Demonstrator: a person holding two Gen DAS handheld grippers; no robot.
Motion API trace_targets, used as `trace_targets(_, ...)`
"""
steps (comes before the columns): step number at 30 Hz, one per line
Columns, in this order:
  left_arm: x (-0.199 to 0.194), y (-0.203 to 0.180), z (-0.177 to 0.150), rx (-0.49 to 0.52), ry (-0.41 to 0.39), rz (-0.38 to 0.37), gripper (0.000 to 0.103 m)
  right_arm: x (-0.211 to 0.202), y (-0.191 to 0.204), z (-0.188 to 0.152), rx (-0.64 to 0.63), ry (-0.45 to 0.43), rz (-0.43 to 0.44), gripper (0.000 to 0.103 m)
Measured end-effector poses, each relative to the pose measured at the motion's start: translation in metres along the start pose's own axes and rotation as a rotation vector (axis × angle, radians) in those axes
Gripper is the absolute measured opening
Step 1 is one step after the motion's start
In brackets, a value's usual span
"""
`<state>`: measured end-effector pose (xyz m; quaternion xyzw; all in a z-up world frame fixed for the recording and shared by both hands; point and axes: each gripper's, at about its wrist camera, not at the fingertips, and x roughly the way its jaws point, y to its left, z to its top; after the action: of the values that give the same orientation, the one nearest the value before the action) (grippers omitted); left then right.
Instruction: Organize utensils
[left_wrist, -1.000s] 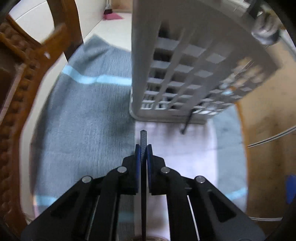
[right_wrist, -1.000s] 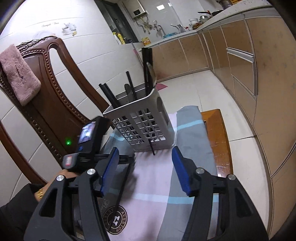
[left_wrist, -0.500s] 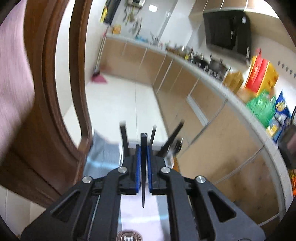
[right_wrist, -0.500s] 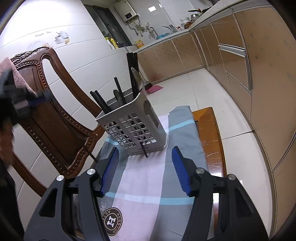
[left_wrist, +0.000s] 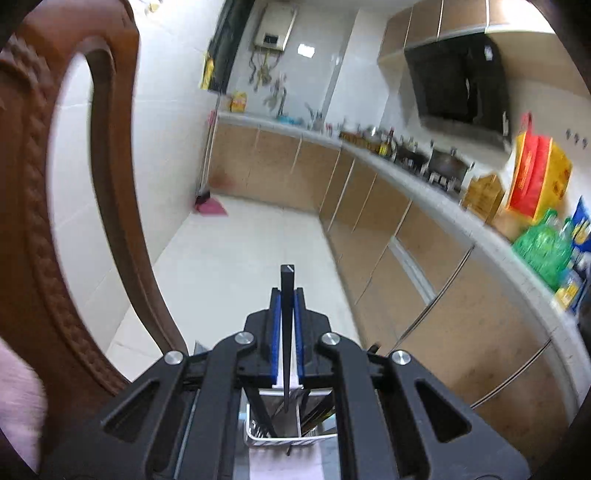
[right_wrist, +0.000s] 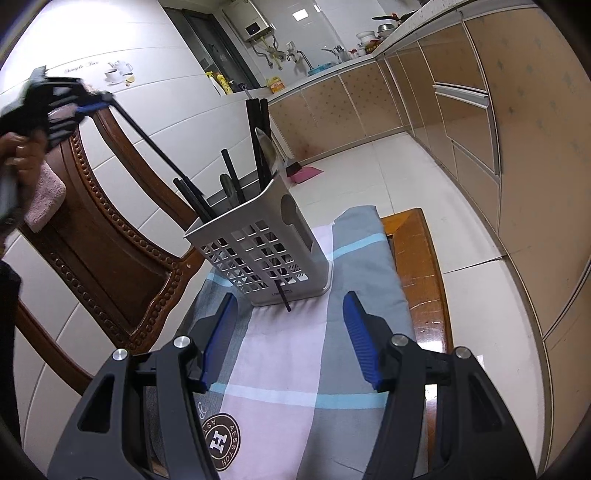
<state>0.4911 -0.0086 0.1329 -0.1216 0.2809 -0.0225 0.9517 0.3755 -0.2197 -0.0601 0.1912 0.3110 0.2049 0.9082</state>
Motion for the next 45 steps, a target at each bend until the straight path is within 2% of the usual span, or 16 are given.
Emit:
trace_targets(5,0.056,0.011,-0.043,-0.010,0.095,0.018,0.007,-0.001,0.000,0.000,-0.001,-0.004,0.001,0.059)
trace_targets(11,0.090,0.015,-0.097,0.015,0.187,0.026,0.009,-0.002,0.006,0.001,-0.030,-0.010,-0.005,0.058)
trace_targets(13,0.089,0.015,-0.111,0.023,0.191,0.031,0.029,-0.001,0.008,0.001,-0.033,-0.007,-0.003,0.058)
trace_targets(14,0.081,0.018,-0.119,0.017,0.179,0.028,0.057,-0.002,0.009,0.001,-0.034,-0.007,-0.002,0.058)
trace_targets(15,0.070,0.020,-0.126,0.012,0.156,0.020,0.076,-0.003,0.011,0.001,-0.037,-0.010,-0.001,0.058)
trace_targets(18,0.030,0.024,-0.151,0.042,0.077,0.041,0.095,-0.009,0.017,0.001,-0.070,-0.025,-0.015,0.059)
trace_targets(19,0.020,0.025,-0.160,0.051,0.070,0.042,0.098,-0.012,0.021,0.001,-0.089,-0.034,-0.023,0.059)
trace_targets(22,-0.017,0.027,-0.197,0.072,0.073,0.065,0.099,-0.020,0.034,-0.001,-0.129,-0.048,-0.041,0.066)
trace_targets(25,-0.043,0.023,-0.239,0.132,0.124,0.135,0.099,-0.029,0.049,-0.004,-0.159,-0.061,-0.047,0.075)
trace_targets(27,-0.058,0.028,-0.258,0.134,0.119,0.162,0.099,-0.039,0.063,-0.008,-0.185,-0.079,-0.078,0.085)
trace_targets(28,-0.064,0.029,-0.264,0.127,0.110,0.161,0.099,-0.045,0.068,-0.011,-0.192,-0.090,-0.085,0.094)
trace_targets(30,-0.072,0.026,-0.270,0.131,0.092,0.177,0.099,-0.056,0.077,-0.015,-0.211,-0.109,-0.102,0.099)
trace_targets(34,-0.085,0.022,-0.272,0.160,0.078,0.189,0.099,-0.070,0.089,-0.026,-0.240,-0.110,-0.166,0.100)
trace_targets(39,-0.098,0.016,-0.277,0.157,0.077,0.155,0.099,-0.072,0.098,-0.038,-0.277,-0.042,-0.213,0.100)
trace_targets(45,-0.103,0.020,-0.277,0.122,0.079,0.130,0.099,-0.075,0.111,-0.046,-0.312,-0.048,-0.228,0.100)
